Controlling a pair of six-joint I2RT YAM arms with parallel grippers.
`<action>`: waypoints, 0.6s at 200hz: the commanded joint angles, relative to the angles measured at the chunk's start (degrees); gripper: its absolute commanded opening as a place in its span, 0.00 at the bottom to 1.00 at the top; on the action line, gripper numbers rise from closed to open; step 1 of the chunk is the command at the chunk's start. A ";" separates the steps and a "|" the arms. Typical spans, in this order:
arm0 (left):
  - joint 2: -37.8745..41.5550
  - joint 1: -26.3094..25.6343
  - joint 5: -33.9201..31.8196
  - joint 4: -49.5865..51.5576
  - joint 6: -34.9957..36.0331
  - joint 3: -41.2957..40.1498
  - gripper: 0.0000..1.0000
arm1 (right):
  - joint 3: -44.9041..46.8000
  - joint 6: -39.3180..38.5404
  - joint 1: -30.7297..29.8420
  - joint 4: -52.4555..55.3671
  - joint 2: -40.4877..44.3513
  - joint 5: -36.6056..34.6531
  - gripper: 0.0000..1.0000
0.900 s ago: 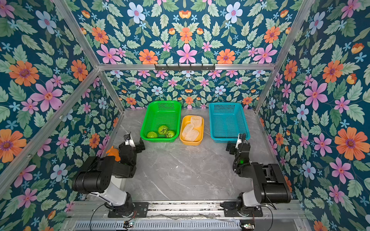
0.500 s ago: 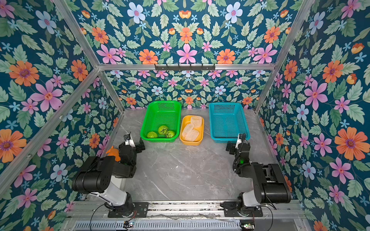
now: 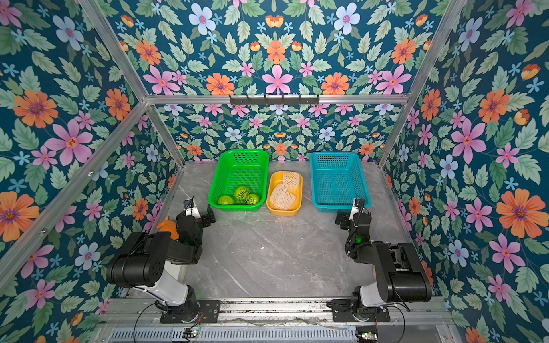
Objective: Sleeve custard apples in foam nets
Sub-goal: Pick up the custard apple from the basket.
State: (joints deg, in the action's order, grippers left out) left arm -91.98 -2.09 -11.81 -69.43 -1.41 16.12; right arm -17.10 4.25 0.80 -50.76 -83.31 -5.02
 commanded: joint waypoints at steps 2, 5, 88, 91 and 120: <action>0.16 0.06 0.39 -0.98 -0.17 0.05 1.00 | -0.26 -0.36 -0.04 -2.24 0.12 0.14 0.99; 0.17 0.07 0.37 -1.04 -0.17 0.05 1.00 | -0.22 -0.38 -0.02 -2.24 0.08 0.18 0.99; 7.69 -0.06 -0.21 3.37 -0.36 -1.38 0.94 | 1.31 -0.22 -0.80 3.12 10.16 -4.26 0.97; 8.47 -0.05 -0.23 4.62 -0.49 -1.25 0.93 | 1.02 -0.08 -0.80 4.33 11.19 -4.25 0.96; 13.85 -0.11 0.12 14.24 -2.28 0.85 0.90 | -3.03 1.31 -0.80 19.36 19.69 -2.22 0.94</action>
State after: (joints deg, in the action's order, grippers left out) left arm -80.90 -2.15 -11.86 -63.00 -1.85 15.75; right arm -17.63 4.43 0.12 -43.00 -68.38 -7.73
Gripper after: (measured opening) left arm 0.903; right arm 0.935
